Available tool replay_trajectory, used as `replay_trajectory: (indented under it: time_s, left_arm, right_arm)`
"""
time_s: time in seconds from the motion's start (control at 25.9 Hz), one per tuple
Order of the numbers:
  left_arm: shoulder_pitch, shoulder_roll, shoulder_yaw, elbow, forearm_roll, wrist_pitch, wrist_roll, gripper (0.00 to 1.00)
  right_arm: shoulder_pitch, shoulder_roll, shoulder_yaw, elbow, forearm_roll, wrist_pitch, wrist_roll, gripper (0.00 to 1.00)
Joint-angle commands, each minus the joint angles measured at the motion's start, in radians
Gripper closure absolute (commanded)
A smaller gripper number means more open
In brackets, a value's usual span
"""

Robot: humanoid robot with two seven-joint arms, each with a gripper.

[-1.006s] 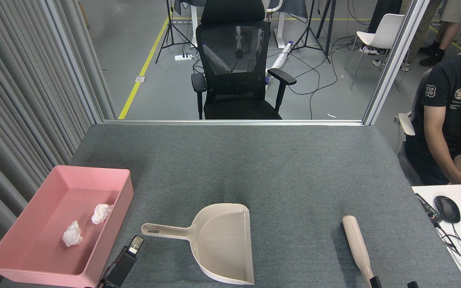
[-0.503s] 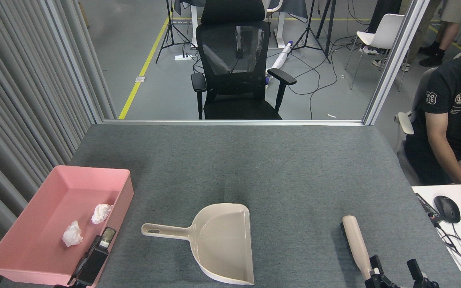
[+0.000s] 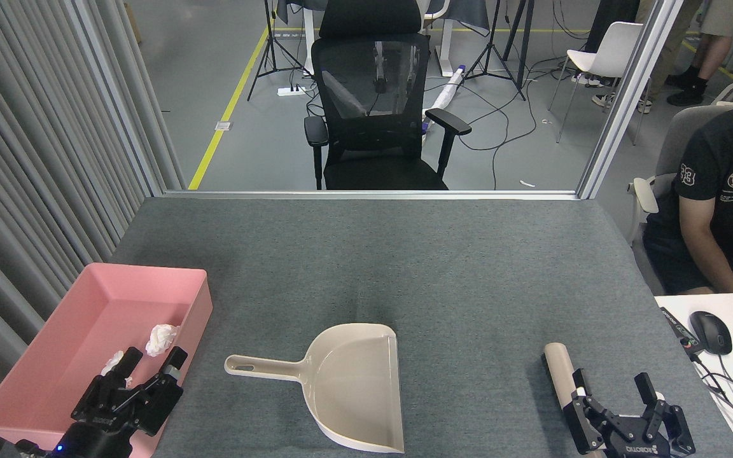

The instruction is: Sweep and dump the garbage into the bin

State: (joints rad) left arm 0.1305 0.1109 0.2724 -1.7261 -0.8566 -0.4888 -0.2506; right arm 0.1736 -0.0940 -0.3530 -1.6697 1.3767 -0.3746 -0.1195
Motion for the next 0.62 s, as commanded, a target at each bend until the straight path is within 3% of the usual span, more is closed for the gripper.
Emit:
replay_trajectory:
  time_s: [0.0, 0.12, 0.23, 0.31, 0.58]
  left_arm:
    - [-0.025, 0.0, -0.001, -0.001, -0.107, -0.011, -0.004, 0.01]
    - [-0.054, -0.016, -0.002, 0.0, -0.185, 0.013, 0.001, 0.01]
    - [-0.107, -0.091, -0.007, 0.0, -0.469, 0.115, 0.013, 0.01]
    - [-0.112, -0.114, -0.015, -0.003, -0.637, 0.127, 0.057, 0.01]
    - [-0.092, -0.109, -0.012, -0.001, -0.648, 0.134, 0.119, 0.01]
  right_arm:
    - [-0.035, 0.051, 0.035, 0.008, 0.111, 0.008, 0.0, 0.03]
    - [-0.046, 0.082, 0.055, 0.002, 0.15, 0.028, 0.001, 0.03]
    - [-0.055, 0.088, 0.054, 0.002, 0.148, 0.046, 0.001, 0.03]
    - [-0.059, 0.088, 0.054, 0.004, 0.148, 0.056, 0.003, 0.03]
    - [-0.077, 0.089, 0.077, 0.008, 0.148, 0.079, 0.003, 0.02]
